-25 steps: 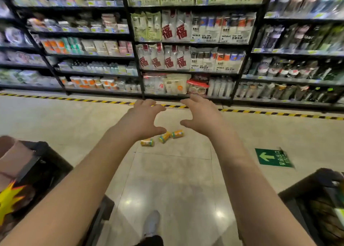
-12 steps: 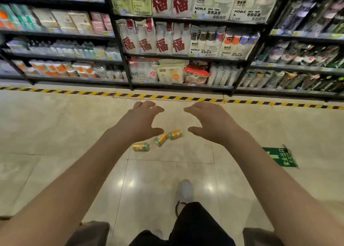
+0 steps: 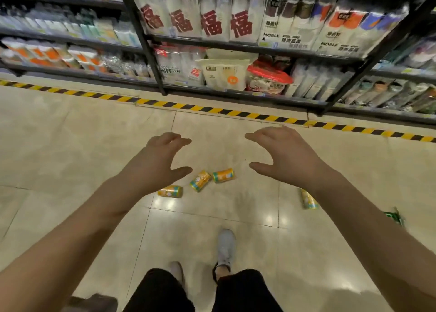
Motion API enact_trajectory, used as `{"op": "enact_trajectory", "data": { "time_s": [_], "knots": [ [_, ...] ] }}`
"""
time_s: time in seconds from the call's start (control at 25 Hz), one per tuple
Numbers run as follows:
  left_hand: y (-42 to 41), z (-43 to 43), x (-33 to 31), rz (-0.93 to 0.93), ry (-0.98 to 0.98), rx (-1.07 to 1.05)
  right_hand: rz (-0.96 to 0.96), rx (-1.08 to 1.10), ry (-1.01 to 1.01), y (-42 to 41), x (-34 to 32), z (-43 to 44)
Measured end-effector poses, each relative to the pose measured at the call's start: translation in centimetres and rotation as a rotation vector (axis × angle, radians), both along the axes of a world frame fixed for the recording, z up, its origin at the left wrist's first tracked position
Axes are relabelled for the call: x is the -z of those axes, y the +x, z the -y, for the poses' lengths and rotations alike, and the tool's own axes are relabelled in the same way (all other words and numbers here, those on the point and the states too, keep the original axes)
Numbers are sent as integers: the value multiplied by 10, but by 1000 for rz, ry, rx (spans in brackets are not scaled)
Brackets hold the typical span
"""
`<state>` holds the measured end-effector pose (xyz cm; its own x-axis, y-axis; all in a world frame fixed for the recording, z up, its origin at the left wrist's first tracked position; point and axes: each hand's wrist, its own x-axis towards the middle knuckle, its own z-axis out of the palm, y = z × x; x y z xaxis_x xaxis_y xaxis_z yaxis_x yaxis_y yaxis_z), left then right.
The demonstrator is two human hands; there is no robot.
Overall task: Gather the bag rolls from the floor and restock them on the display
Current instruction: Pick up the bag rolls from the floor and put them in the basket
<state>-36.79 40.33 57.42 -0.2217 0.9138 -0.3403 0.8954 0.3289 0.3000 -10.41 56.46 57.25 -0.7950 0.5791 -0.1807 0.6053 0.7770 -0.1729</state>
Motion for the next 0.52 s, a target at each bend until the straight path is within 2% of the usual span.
{"op": "enact_trajectory", "data": {
  "time_s": [0.12, 0.28, 0.52],
  "knots": [
    [-26, -24, 91, 68, -51, -52, -6, 11, -95, -16, 97, -38],
    [-40, -38, 246, 155, -143, -135, -56, 10, -221, -43, 274, -51],
    [-49, -54, 475, 132, -249, -121, 92, 40, -294, -102, 518, -47]
  ]
}}
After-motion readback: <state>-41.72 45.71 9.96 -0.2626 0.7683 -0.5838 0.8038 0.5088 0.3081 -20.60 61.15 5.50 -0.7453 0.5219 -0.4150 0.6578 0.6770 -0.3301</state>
